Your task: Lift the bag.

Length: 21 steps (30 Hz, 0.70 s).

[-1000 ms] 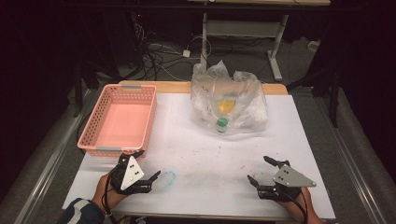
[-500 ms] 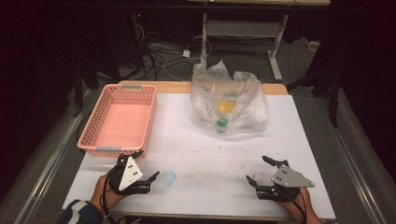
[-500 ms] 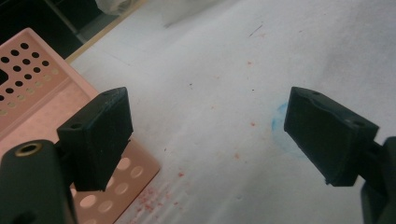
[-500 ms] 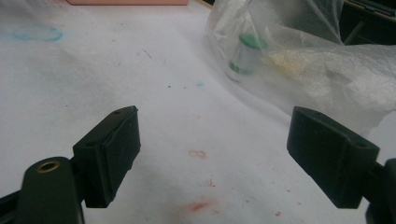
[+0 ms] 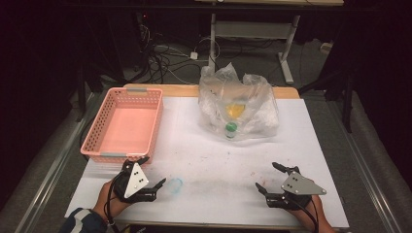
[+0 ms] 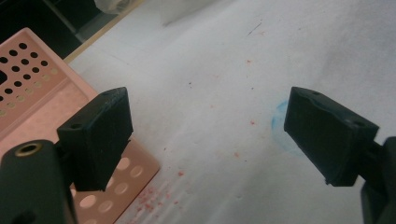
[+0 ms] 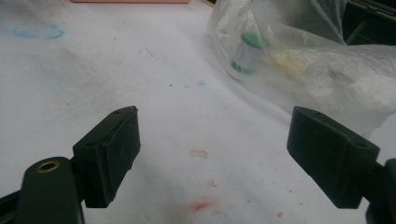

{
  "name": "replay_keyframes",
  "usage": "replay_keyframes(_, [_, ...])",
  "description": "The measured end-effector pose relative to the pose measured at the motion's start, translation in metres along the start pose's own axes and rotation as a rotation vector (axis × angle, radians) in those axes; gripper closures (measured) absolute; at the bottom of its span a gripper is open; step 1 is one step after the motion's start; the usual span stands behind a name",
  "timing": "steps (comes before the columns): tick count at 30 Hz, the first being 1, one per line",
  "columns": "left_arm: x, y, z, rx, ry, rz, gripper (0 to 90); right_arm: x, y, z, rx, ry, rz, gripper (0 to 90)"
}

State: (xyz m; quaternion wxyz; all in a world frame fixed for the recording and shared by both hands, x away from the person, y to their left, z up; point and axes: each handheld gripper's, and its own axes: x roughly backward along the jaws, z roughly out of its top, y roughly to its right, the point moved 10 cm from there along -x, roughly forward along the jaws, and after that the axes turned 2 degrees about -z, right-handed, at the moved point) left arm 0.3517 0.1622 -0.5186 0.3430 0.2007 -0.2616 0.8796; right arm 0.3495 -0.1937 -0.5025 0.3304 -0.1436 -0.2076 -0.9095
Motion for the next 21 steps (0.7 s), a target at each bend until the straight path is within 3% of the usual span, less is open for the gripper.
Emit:
replay_keyframes(12, [-0.0014,-0.0018,0.0009,0.003,-0.003,0.002,15.2,0.0001,0.0006,0.0018,0.012,0.009,0.000,17.6])
replay_keyframes(21, [-0.0051,-0.0039,0.0015,0.008,-0.007,-0.004,15.2,-0.0036,0.0064,0.0008,-0.008,0.006,-0.011,16.7])
